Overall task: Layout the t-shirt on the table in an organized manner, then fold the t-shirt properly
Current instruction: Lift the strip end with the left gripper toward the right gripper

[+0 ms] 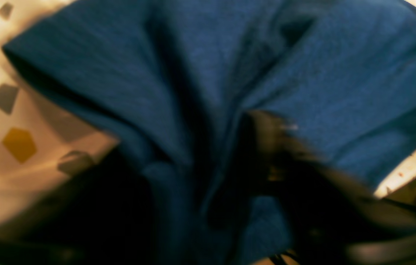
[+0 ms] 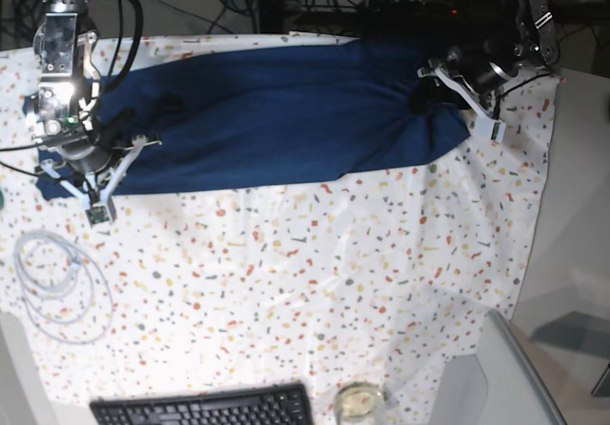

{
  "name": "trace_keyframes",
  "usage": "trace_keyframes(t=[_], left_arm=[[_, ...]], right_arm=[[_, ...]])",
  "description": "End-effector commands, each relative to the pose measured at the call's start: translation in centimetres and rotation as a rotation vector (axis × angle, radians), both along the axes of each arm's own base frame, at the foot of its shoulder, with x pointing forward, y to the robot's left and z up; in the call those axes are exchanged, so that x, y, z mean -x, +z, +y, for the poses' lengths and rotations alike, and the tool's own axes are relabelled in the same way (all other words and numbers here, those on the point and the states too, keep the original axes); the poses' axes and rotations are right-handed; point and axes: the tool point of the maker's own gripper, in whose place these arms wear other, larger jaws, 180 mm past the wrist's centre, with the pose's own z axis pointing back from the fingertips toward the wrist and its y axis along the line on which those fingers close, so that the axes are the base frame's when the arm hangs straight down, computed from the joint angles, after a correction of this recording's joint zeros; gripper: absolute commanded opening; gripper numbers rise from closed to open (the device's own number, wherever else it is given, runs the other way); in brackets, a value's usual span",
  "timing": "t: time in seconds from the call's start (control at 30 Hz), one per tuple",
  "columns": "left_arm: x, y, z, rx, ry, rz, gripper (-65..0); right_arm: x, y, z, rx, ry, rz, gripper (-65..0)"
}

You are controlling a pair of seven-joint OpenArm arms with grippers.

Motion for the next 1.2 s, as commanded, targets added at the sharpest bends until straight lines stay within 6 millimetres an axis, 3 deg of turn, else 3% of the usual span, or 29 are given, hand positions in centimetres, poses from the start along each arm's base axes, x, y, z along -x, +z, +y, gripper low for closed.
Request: trace_keyframes(t=[0.0,0.07,0.27,0.33,0.57,0.7,0.8,0.97,1.17], left_arm=[[2.5,-1.8,-1.0,-0.018,-0.066,0.119,-51.8],[1.5,-1.5,-1.0,-0.018,-0.066,0.099,-64.5],[-2.7,0.3,-0.3,-0.041,-0.07,0.014,-65.0],[-4.1,1.5,0.8,-0.075,-0.079,-0.026,-65.0],[-6.5,5.4,1.0,-0.145,-0.118,-0.149,-65.0],[-5.9,5.9,0.7,-0.177,-0.159,-0.123,-65.0],[-5.4,6.7,0.1,-0.191,-0.177,-0.136,-65.0],[-5.3,8.6,0.0,-0.222,-0.102,-0.161,-65.0],[-5.0,10.5,-4.3,-0.2,-0.186,-0.221,-65.0]], right_arm=[[-1.1,1.2,-0.3,0.007,0.001,-0.049,-62.3],[-1.1,1.2,-0.3,0.007,0.001,-0.049,-62.3],[-1.0,1.1,-0.2,0.006,-0.001,-0.043,-62.3],[-1.0,1.1,-0.2,0.006,-0.001,-0.042,-62.3],[-0.2,0.5,-0.6,0.007,-0.015,-0.021,-62.3],[0.6,-1.0,-1.0,0.002,-0.031,0.022,-62.3],[1.5,-2.4,-2.4,-0.003,-0.081,0.064,-62.3],[1.8,-3.2,-3.1,-0.006,-0.104,0.09,-62.3],[1.5,-2.1,-3.8,0.008,-0.16,0.053,-62.3]])
